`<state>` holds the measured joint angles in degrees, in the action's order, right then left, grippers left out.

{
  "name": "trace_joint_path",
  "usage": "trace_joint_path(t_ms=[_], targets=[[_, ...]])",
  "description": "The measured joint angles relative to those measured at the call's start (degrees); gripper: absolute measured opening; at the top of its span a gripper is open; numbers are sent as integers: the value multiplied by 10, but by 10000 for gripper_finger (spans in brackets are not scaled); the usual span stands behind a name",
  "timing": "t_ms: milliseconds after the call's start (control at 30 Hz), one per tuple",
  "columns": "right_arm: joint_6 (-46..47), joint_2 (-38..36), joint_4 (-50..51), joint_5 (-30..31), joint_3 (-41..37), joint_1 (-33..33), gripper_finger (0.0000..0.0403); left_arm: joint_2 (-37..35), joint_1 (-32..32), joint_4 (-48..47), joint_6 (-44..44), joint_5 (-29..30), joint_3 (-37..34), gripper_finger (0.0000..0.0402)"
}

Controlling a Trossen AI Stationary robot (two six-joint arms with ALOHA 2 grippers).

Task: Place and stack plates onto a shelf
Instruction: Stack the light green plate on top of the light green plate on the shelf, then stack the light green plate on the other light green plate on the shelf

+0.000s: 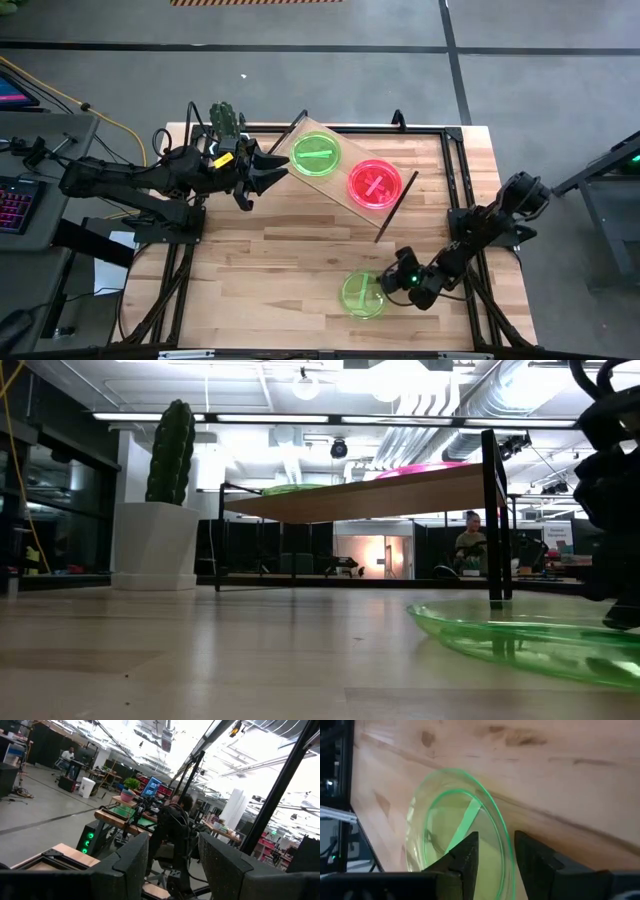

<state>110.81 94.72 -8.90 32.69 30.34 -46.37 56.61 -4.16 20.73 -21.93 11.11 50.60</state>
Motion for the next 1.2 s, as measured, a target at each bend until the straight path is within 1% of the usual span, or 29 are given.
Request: trace_joint_path(t_ms=[100,167,233,333,367,433,500,567,767,967,1033,1133,1200], targets=[[-3,6,-5,-14,0,0,118,0,0,-1,0,0,0,165],[-3,7,-5,-20,0,2,109,0,0,-1,0,0,0,165],[-2,7,-5,-37,0,7,83,0,0,-2,0,0,0,165],[0,8,-6,-70,0,19,19,0,0,-4,0,0,0,165],[-1,8,-10,-78,-1,22,10,0,0,-4,0,0,0,165],[-2,8,-22,-94,-2,29,12,0,0,-4,0,0,0,165],[-7,10,-48,-105,-3,32,4,0,0,-4,1,0,0,165],[-13,12,-77,-106,-4,32,3,0,0,-4,1,0,0,165],[-41,14,-161,-88,-6,32,0,0,0,-4,1,0,0,165],[-69,15,-243,-33,-6,33,0,0,0,-4,1,0,0,165],[-90,15,-297,-14,-6,33,0,0,0,-4,1,0,0,165],[-142,13,-407,12,-6,35,0,-4,0,-5,1,0,0,165],[-184,13,-480,18,-6,42,0,-13,0,-1,1,0,-1,165]])
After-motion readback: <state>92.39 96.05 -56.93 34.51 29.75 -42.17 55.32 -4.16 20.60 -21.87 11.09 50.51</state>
